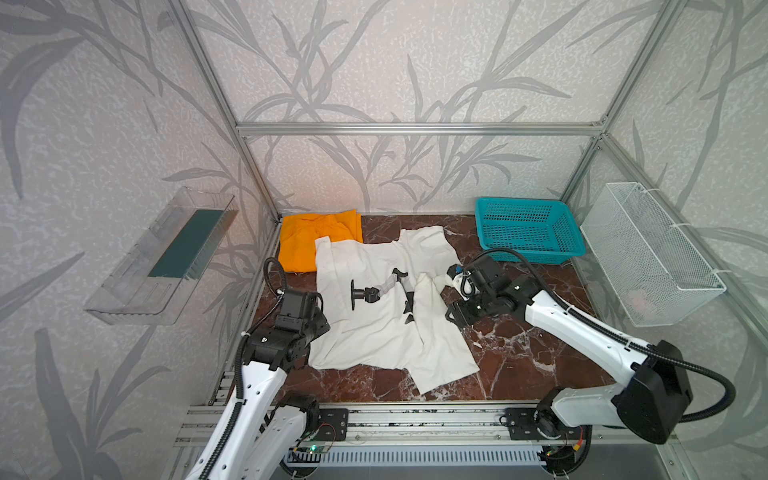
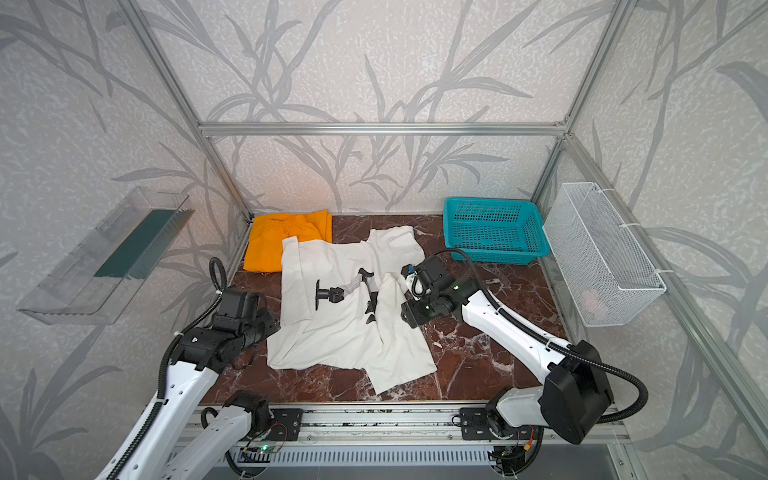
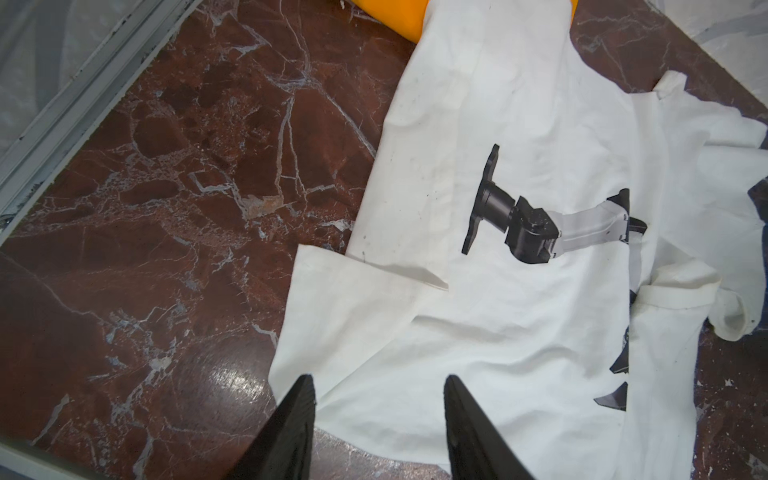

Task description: Fold and stack the mixed laundry pile

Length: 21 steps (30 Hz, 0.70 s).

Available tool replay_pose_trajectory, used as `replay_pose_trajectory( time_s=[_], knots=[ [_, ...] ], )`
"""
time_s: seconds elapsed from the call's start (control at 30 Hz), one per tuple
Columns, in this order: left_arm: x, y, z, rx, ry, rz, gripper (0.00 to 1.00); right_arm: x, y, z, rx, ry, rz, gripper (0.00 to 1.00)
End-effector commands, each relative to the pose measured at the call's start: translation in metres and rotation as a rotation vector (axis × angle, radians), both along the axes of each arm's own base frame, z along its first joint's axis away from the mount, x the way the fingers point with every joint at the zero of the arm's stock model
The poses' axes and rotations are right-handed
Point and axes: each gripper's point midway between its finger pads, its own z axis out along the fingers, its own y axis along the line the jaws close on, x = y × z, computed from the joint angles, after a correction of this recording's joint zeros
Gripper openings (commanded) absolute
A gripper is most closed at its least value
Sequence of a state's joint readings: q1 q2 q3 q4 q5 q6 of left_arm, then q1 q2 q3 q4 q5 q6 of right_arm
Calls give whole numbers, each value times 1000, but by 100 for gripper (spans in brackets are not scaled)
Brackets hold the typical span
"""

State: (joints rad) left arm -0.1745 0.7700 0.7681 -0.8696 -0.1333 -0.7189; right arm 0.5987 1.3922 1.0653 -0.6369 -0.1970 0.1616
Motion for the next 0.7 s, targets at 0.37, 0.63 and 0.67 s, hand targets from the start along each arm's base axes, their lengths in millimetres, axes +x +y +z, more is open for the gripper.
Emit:
replay_pose_trajectory(
  time_s=[0.37,0.63,0.67],
  knots=[
    [65,-17,-82,8,164,-39,50,125,48,-88,63,62,-62,63],
    [49,15,-102,169,256,56,56,135,51,-112,55,107,-36,55],
    [47,17,-106,179,272,58,56,133,52,-114,55,118,-28,51]
  ],
)
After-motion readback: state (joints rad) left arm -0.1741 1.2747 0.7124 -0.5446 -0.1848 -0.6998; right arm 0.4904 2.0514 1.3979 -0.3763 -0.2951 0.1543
